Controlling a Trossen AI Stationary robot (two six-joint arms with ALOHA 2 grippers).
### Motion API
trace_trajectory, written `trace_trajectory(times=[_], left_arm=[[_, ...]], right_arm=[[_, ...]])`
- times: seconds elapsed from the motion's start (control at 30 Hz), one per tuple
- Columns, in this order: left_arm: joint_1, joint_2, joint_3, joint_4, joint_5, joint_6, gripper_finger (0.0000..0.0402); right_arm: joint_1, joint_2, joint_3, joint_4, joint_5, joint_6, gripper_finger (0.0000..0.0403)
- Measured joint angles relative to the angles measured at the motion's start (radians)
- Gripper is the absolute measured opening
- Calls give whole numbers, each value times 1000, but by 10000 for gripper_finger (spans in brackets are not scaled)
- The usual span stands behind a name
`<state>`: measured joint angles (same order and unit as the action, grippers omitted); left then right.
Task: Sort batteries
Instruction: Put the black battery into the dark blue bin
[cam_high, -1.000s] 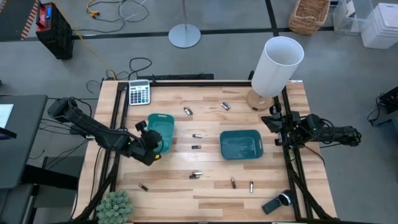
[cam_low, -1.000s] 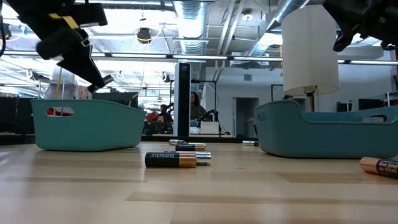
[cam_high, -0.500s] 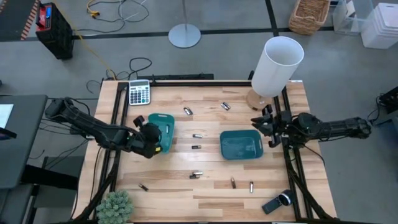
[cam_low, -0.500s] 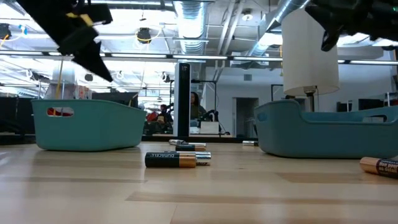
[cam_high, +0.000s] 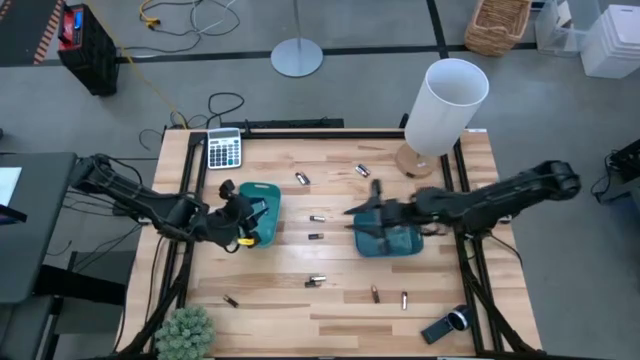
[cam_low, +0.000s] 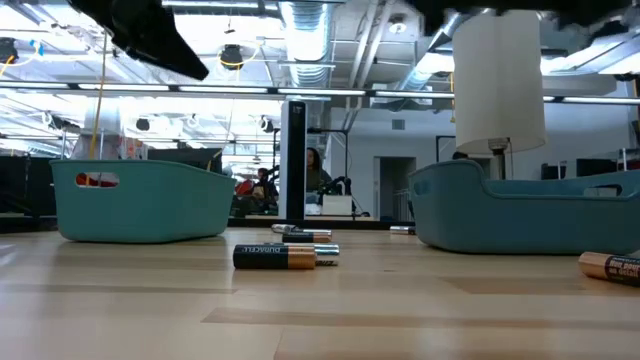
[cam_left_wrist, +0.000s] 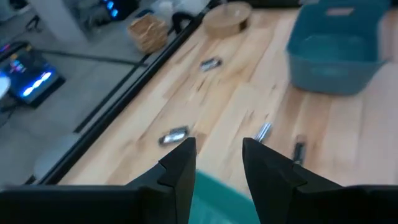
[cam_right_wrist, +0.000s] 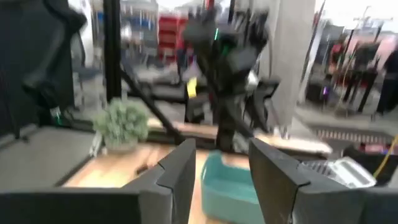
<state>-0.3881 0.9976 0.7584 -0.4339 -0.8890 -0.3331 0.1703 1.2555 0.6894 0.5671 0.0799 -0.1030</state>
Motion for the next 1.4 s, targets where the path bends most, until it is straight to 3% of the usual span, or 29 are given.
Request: trace_trajectory(times=[0.3,0.53,0.73,0.83,1.07,1.4], left_arm=[[-27,-162,-255,356,82,148,128],[-34,-307,-408,468,105,117,128],[-61,-375,-486,633,128,200,128],[-63,-400,-499,636,128,213,128],[-63,-409,-518,634,130,193,128],[-63,-409,-518,632,133,189,128]], right_arm=[[-10,333,404,-495,0,5,168],[-36,542,574,-653,0,45,175],[-61,693,712,-825,2,85,174],[-61,760,780,-915,2,97,173],[-62,861,869,-1058,27,99,173],[-94,862,873,-1108,57,94,173]])
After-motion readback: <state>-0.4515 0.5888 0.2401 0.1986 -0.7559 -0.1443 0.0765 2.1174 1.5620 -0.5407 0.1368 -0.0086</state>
